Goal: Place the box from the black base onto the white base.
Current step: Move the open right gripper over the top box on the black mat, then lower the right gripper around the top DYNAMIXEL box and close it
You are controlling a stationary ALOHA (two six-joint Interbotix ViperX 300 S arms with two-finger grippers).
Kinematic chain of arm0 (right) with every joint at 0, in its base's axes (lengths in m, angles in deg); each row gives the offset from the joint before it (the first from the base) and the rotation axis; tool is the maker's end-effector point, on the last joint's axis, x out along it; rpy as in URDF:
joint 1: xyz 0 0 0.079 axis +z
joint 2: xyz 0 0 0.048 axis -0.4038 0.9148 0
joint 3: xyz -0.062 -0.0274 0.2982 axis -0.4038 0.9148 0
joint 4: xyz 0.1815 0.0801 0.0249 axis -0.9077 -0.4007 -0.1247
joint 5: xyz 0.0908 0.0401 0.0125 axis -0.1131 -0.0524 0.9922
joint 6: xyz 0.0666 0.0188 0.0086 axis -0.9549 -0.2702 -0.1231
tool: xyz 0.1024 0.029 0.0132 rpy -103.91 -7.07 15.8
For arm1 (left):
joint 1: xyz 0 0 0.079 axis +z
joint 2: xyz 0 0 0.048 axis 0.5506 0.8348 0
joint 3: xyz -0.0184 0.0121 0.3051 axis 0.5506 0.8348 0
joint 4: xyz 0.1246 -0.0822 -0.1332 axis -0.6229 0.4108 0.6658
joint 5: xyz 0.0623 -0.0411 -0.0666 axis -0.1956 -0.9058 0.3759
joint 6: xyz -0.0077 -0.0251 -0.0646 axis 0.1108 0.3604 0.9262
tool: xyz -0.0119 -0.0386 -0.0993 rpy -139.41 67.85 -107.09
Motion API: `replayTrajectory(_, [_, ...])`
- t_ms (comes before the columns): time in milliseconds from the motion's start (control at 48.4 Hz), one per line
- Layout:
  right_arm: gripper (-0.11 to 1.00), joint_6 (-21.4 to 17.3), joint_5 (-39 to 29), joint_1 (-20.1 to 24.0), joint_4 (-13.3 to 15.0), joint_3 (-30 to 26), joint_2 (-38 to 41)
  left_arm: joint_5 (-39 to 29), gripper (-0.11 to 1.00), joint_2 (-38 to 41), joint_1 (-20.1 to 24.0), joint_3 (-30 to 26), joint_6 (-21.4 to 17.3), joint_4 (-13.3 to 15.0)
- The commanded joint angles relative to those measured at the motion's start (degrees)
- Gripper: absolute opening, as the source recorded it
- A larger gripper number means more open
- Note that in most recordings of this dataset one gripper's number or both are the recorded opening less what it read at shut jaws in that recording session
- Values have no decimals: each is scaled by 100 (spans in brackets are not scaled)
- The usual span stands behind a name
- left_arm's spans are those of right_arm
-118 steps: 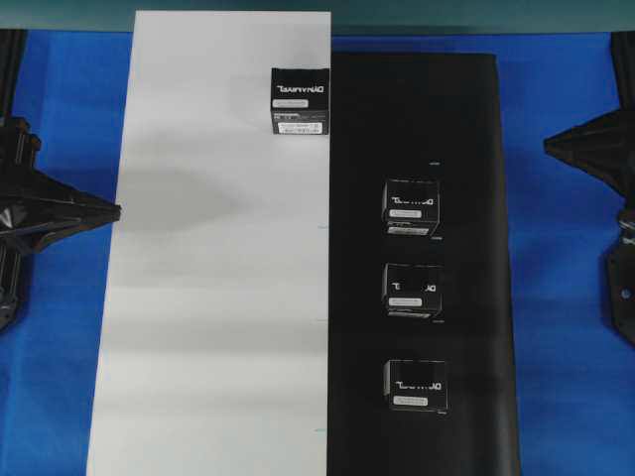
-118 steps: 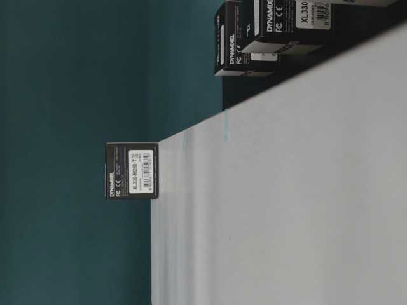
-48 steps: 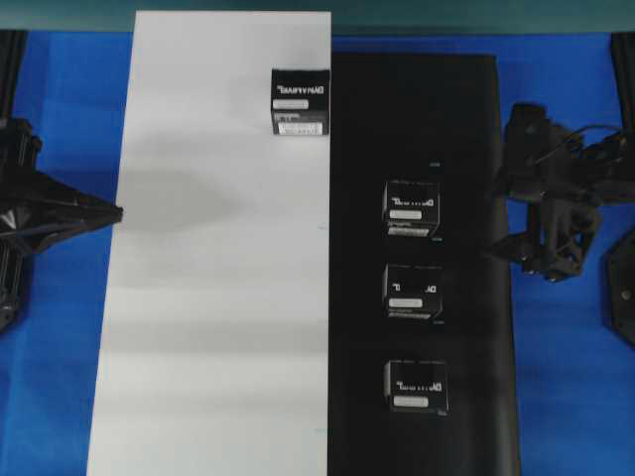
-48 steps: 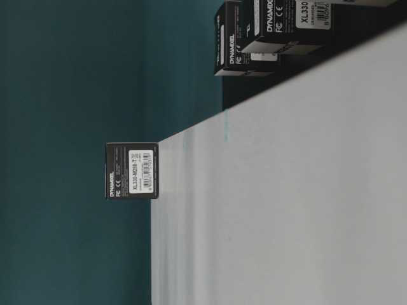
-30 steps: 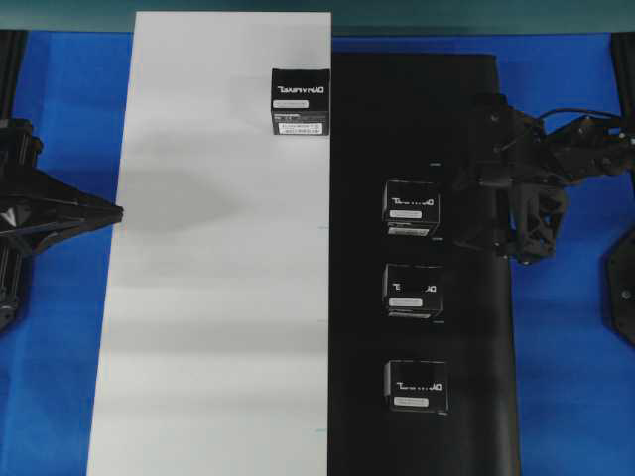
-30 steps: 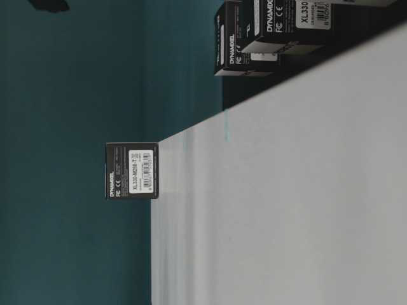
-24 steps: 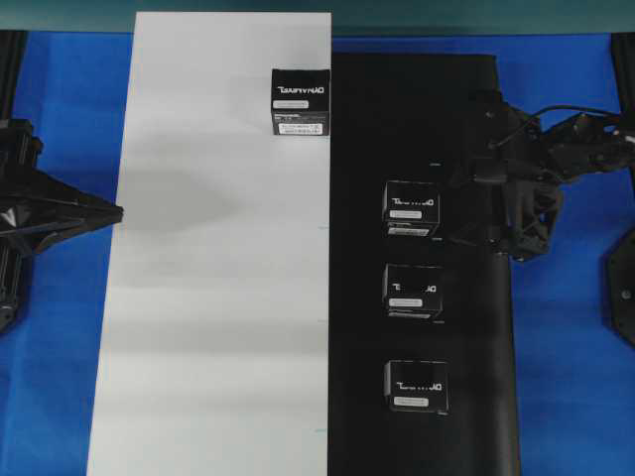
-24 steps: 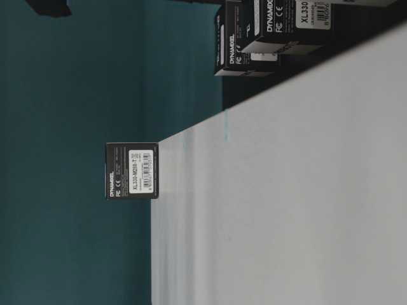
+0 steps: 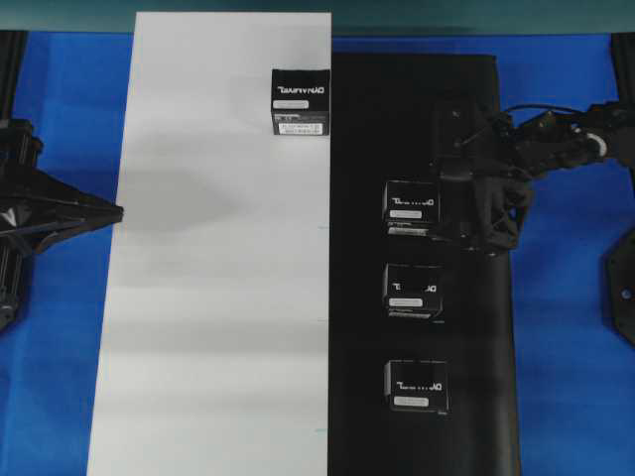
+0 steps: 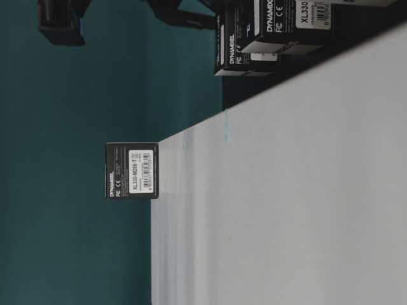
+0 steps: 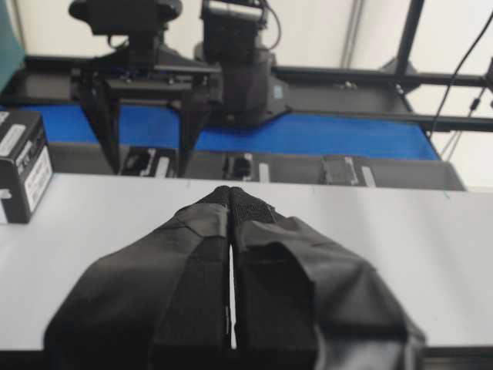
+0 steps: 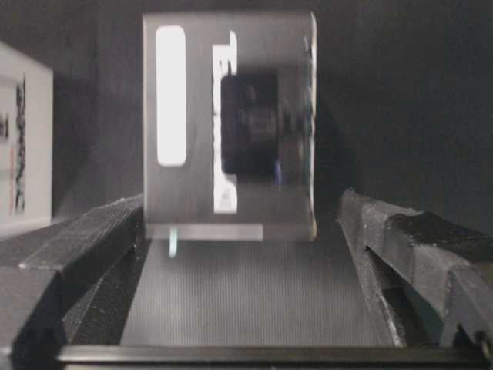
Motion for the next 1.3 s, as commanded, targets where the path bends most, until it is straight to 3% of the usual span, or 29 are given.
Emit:
replayTrajectory(0, [100, 9, 149, 105, -123, -105, 149, 26, -3, 44, 0, -149, 9, -9])
replayTrajectory(434, [100, 9, 844, 264, -527, -18, 264, 26, -3, 44, 0, -141, 9, -18])
replayTrajectory(1281, [100, -9, 993, 343, -536, 132, 290, 26, -3, 53, 9, -132, 9, -9])
